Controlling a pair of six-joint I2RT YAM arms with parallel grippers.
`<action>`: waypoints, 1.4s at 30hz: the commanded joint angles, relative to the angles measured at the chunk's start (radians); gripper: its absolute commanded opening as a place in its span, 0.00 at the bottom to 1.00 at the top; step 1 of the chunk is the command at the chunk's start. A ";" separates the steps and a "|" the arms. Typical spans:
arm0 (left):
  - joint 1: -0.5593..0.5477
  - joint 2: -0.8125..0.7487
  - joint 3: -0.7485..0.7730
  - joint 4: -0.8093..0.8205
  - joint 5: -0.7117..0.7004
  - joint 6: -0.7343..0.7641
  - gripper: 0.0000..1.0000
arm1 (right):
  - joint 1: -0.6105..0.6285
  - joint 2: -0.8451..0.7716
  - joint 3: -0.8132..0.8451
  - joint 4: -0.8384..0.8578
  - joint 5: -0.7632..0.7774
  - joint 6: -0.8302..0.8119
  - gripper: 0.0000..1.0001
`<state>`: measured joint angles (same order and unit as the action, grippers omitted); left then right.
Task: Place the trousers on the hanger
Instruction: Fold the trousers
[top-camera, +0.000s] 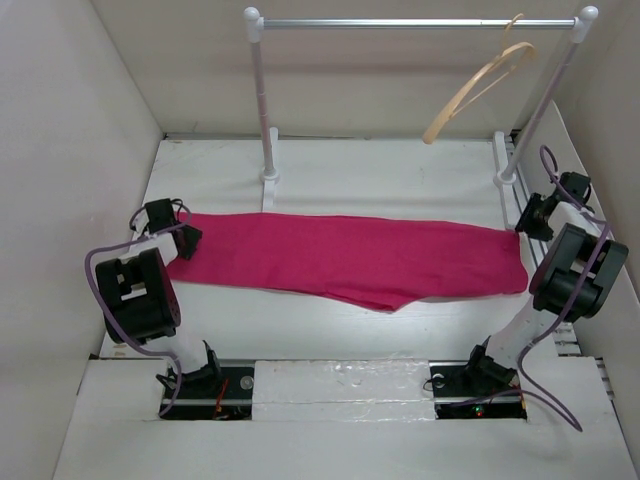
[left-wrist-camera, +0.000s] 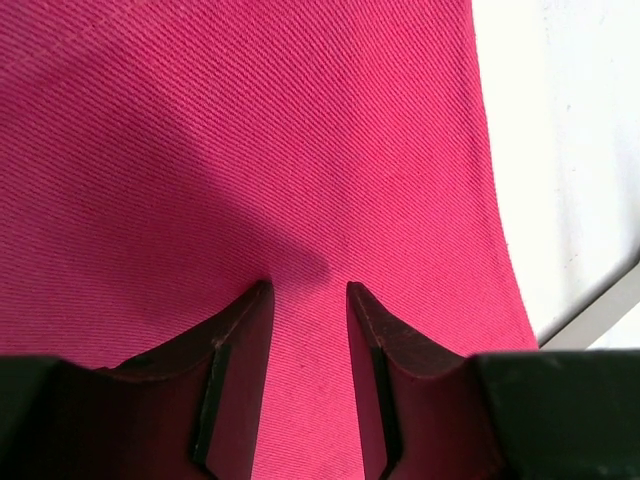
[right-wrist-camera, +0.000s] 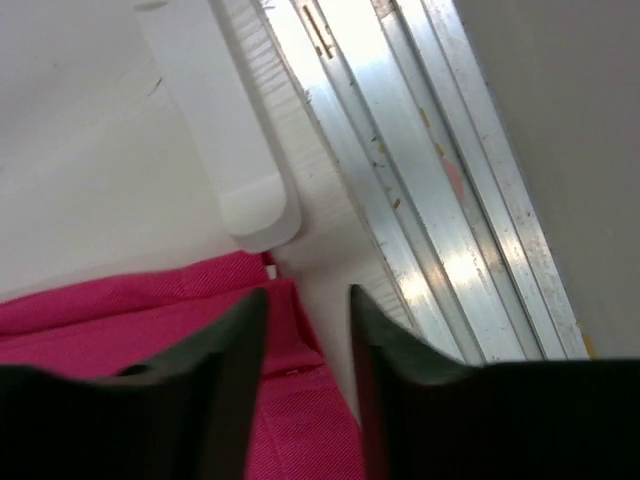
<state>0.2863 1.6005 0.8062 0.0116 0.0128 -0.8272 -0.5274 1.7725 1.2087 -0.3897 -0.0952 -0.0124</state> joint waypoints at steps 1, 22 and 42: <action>0.017 -0.057 -0.021 -0.104 -0.057 0.040 0.33 | -0.010 0.013 0.078 0.026 -0.026 -0.021 0.50; -0.952 -0.251 0.058 -0.085 -0.019 0.145 0.38 | -0.262 -0.901 -0.705 -0.037 -0.263 0.307 0.83; -0.974 -0.332 -0.002 -0.163 -0.135 0.203 0.36 | -0.218 -0.585 -0.790 0.362 -0.281 0.536 0.14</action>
<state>-0.6876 1.2907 0.7914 -0.1345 -0.0891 -0.6434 -0.7509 1.1782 0.3771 -0.0536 -0.3996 0.5400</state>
